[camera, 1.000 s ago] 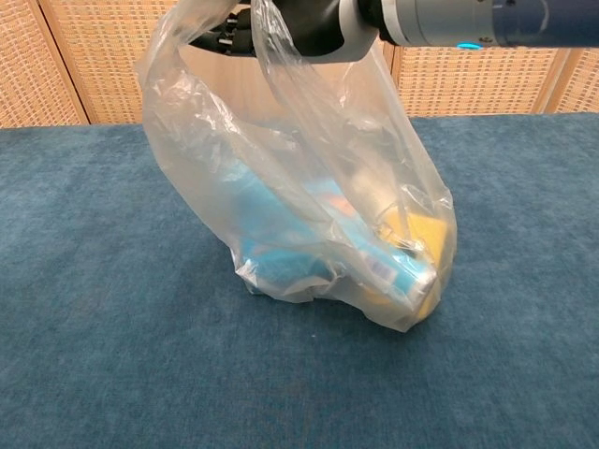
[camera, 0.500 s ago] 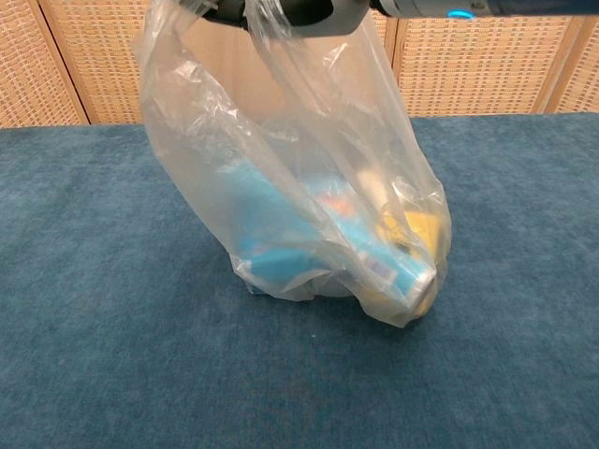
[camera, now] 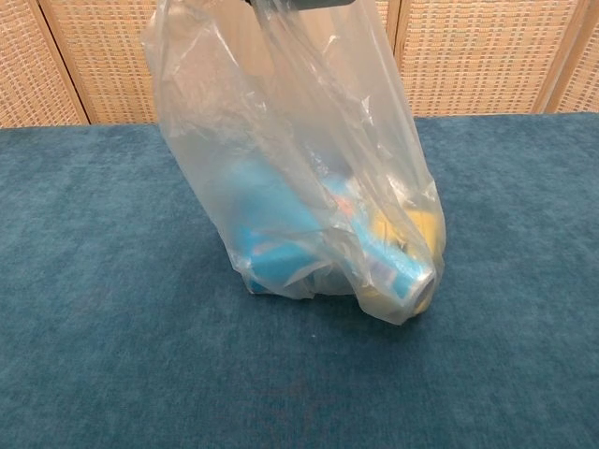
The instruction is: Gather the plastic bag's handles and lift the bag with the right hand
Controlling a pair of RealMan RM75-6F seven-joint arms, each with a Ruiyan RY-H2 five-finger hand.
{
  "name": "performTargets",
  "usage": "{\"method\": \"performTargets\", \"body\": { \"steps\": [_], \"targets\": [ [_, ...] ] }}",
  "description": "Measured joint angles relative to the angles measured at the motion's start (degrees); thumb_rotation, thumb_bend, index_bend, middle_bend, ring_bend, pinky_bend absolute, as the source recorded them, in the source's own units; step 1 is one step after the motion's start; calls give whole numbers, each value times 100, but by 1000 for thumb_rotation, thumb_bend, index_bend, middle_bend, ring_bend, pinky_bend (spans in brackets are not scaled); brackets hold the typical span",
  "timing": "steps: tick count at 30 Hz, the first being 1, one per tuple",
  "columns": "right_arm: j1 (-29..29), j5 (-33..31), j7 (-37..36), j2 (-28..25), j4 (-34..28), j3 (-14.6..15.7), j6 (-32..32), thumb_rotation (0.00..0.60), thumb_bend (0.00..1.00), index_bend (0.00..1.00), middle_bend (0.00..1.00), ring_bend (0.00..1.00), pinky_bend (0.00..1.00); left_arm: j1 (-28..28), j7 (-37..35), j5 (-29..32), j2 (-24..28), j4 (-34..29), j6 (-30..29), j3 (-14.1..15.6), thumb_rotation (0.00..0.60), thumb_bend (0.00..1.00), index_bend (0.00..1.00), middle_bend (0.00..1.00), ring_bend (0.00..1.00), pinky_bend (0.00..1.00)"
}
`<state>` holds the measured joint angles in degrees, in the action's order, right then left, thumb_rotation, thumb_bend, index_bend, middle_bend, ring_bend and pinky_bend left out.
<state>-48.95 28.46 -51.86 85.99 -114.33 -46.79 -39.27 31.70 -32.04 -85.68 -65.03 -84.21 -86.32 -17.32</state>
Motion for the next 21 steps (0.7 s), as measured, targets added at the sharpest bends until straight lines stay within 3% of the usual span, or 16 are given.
{"method": "performTargets", "body": {
  "steps": [7, 13, 21],
  "targets": [
    [-96, -205, 82, -144, -7, -73, 30, 600, 418, 9, 473, 427, 382, -237, -342, 18, -25, 272, -142, 105, 600, 53, 0, 0, 0, 0],
    [-145, -227, 72, -148, 45, -120, 81, 600, 419, 233, 510, 467, 384, -404, -618, 11, -55, 473, -271, 157, 600, 55, 0, 0, 0, 0],
    [-195, -274, 67, -147, 124, -128, 138, 600, 412, 388, 556, 510, 402, -576, -816, -30, -68, 572, -442, 199, 600, 54, 0, 0, 0, 0]
  ]
}}
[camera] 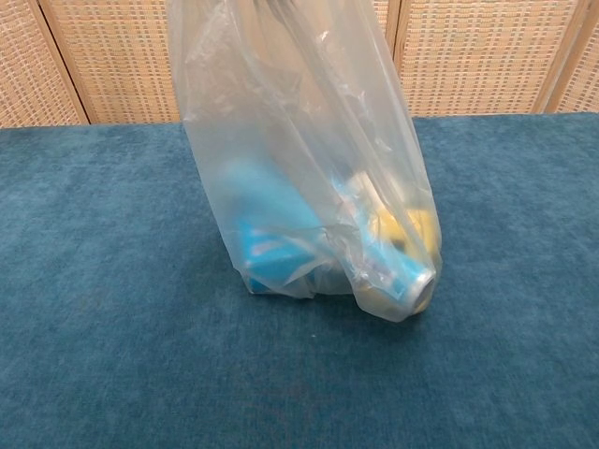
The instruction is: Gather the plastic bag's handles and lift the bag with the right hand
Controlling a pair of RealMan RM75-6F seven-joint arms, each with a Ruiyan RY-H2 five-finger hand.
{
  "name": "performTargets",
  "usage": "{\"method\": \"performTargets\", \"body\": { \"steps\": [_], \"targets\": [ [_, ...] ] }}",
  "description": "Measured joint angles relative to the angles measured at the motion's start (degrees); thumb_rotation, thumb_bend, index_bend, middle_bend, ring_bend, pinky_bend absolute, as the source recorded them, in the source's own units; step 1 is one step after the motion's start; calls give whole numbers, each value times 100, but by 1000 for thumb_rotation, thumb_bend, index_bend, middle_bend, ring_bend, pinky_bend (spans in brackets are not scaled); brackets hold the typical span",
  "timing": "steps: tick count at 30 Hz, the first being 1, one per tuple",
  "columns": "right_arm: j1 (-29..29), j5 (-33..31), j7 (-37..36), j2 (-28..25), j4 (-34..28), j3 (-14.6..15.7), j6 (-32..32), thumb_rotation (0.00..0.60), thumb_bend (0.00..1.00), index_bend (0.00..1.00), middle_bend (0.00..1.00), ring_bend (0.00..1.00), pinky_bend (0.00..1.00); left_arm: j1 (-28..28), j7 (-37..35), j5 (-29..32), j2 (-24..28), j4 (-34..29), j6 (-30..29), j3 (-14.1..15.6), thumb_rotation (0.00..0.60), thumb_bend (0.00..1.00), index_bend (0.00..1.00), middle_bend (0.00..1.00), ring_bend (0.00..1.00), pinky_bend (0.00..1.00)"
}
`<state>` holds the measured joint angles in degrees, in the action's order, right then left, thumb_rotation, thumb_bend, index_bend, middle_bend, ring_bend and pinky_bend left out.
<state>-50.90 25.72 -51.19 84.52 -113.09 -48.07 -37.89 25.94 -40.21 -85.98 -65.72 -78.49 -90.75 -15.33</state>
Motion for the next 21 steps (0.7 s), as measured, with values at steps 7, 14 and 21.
{"method": "performTargets", "body": {
  "steps": [7, 14, 21],
  "targets": [
    [-95, -47, 107, -30, 54, 31, -12, 600, 421, 514, 637, 589, 499, -205, -75, -102, 56, -59, -200, 82, 600, 56, 0, 0, 0, 0],
    [-293, -230, 304, -153, 133, 62, 4, 600, 766, 578, 711, 657, 569, -445, 257, -106, 234, -160, -234, 238, 600, 83, 0, 0, 0, 0],
    [-495, -398, 611, -368, 214, 190, 90, 600, 993, 617, 742, 676, 571, -843, 1022, 336, 589, -598, 180, 546, 600, 125, 0, 0, 0, 0]
  ]
}}
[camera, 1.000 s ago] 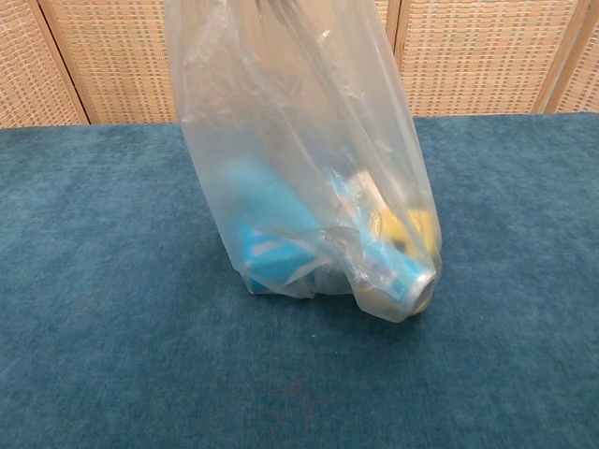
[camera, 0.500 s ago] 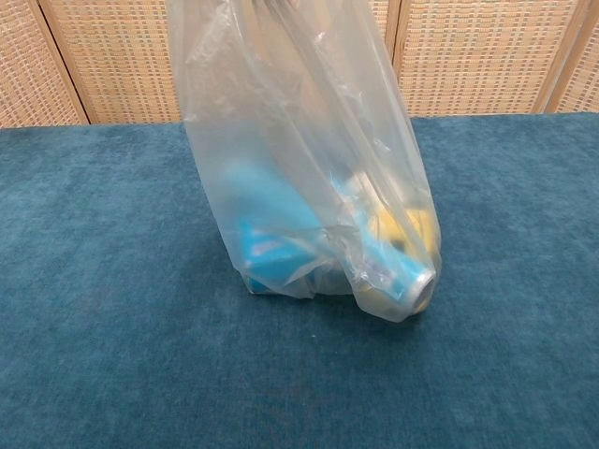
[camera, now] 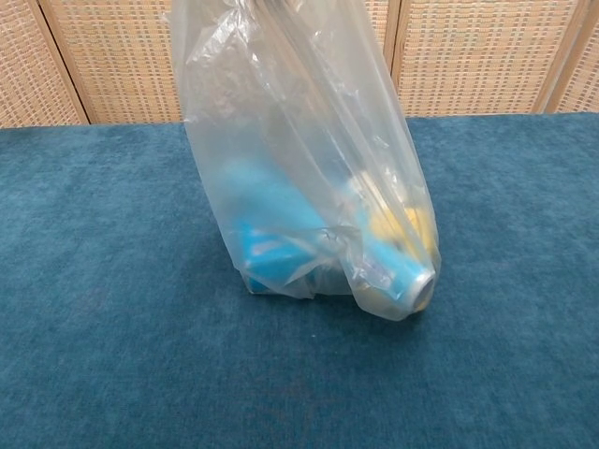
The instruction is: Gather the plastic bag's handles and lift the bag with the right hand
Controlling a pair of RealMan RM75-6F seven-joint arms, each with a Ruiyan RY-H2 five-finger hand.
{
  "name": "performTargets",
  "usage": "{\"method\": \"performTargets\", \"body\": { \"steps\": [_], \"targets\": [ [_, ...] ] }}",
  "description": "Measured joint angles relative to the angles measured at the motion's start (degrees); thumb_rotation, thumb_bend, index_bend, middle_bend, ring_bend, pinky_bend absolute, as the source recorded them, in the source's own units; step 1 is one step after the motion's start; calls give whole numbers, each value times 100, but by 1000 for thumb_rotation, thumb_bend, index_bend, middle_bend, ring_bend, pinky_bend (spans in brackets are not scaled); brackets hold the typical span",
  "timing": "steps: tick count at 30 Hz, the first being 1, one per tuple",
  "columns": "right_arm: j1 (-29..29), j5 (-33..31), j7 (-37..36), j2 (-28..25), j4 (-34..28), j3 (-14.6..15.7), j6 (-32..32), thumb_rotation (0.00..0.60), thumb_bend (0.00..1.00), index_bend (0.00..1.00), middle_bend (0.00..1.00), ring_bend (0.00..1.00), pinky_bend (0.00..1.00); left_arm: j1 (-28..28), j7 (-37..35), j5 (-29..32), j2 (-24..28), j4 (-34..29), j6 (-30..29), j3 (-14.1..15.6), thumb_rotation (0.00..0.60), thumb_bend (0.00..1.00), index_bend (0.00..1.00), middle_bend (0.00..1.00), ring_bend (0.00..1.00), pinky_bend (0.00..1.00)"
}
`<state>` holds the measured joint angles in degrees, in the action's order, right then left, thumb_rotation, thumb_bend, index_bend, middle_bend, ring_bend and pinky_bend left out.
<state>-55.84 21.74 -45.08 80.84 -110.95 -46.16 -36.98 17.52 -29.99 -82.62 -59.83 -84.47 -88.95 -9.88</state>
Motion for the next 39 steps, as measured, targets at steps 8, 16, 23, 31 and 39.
{"method": "performTargets", "body": {
  "steps": [8, 16, 23, 31, 39],
  "targets": [
    [-294, -87, 596, -232, 75, 279, -85, 600, 1000, 672, 790, 710, 598, -340, 649, 605, 124, -371, 339, 184, 600, 152, 0, 0, 0, 0],
    [-729, -174, 1505, -466, 13, 547, -725, 600, 1000, 682, 796, 717, 620, -674, 1203, 1060, -80, -630, 483, 295, 600, 170, 0, 0, 0, 0],
    [-998, -413, 2125, -772, -138, 615, -1080, 600, 1000, 682, 797, 717, 620, -643, 1303, 926, -203, -489, 653, 304, 600, 171, 0, 0, 0, 0],
    [-1208, -807, 2596, -1186, -296, 551, -1310, 600, 1000, 683, 797, 717, 620, -568, 1393, 809, -254, -397, 856, 262, 600, 171, 0, 0, 0, 0],
    [-1388, -1290, 2764, -1517, -446, 287, -1383, 600, 1000, 682, 797, 717, 623, -553, 1345, 721, -235, -414, 951, 241, 600, 170, 0, 0, 0, 0]
  ]
}}
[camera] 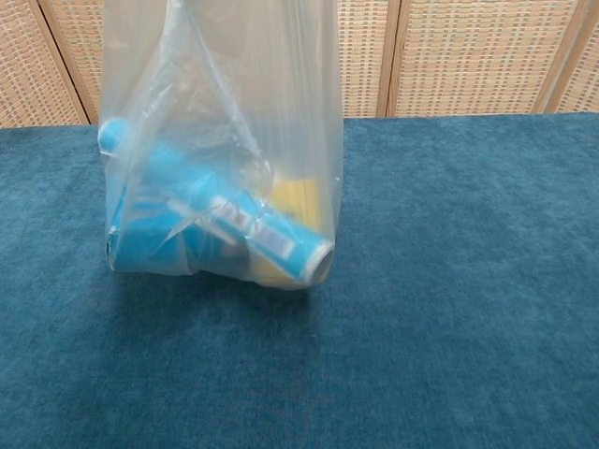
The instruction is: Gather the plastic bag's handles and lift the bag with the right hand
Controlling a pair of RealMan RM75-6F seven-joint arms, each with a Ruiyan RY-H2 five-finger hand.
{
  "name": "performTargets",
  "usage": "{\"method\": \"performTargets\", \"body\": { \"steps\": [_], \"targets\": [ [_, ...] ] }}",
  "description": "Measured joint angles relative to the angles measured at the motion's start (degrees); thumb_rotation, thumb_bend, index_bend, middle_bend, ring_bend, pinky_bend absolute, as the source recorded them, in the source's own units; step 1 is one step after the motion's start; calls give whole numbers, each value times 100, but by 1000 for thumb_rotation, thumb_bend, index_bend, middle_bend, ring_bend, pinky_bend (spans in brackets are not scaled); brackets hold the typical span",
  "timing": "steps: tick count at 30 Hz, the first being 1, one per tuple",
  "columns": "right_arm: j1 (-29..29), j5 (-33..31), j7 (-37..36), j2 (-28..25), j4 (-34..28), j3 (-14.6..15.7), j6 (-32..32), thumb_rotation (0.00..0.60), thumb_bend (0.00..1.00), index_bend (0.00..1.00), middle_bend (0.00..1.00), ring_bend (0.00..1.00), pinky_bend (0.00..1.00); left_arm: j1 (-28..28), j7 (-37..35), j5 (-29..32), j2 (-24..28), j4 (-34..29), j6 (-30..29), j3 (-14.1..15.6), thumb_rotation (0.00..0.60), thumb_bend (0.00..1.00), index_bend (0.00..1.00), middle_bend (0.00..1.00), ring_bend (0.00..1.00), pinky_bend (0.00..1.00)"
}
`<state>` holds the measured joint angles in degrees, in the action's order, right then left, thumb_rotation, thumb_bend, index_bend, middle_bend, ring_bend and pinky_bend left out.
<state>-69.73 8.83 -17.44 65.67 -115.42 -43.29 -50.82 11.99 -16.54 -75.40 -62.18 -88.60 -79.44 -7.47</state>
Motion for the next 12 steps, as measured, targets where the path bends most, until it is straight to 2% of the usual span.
{"method": "performTargets", "body": {
  "steps": [12],
  "targets": [
    [-407, -768, 249, -370, -33, -315, -176, 600, 1000, 683, 797, 718, 624, -8, -145, -14, 44, 32, 125, -58, 600, 172, 0, 0, 0, 0]
  ]
}}
